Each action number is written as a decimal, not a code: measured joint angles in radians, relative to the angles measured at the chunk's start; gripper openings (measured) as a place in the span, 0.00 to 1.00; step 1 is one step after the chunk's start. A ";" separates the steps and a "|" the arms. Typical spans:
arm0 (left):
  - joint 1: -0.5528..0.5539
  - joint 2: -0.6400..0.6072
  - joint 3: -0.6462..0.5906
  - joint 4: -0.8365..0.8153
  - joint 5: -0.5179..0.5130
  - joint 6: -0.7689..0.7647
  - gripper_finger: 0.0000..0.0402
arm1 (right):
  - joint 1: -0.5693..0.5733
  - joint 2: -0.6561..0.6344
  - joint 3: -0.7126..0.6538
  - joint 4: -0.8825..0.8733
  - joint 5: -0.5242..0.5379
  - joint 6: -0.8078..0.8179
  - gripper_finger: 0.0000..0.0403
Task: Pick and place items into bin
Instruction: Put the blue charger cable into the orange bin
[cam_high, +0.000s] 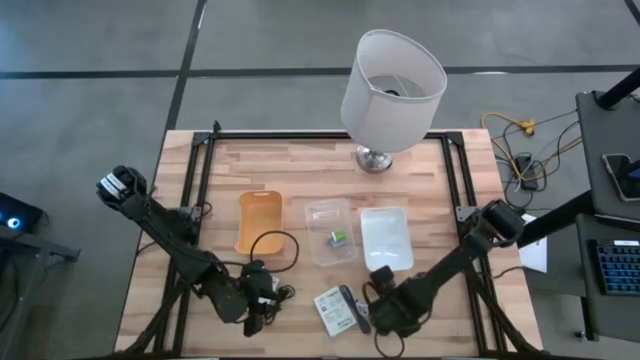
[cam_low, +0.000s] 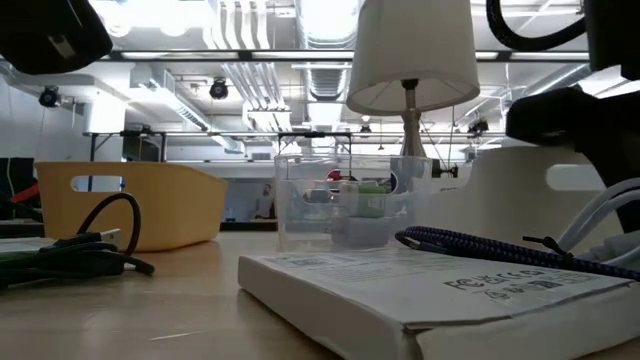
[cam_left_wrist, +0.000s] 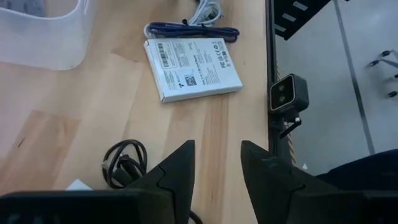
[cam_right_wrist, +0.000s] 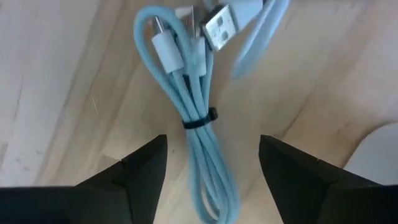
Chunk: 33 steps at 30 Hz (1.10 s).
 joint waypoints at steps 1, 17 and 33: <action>0.000 0.000 0.000 0.000 0.000 0.000 0.28 | -0.003 0.000 0.000 0.008 -0.002 -0.013 0.57; 0.002 0.000 -0.006 0.000 -0.003 0.001 0.28 | -0.010 -0.005 -0.024 0.084 -0.048 -0.089 0.27; 0.015 0.000 -0.006 0.000 -0.003 0.003 0.28 | 0.018 -0.002 -0.004 0.031 -0.032 0.027 0.34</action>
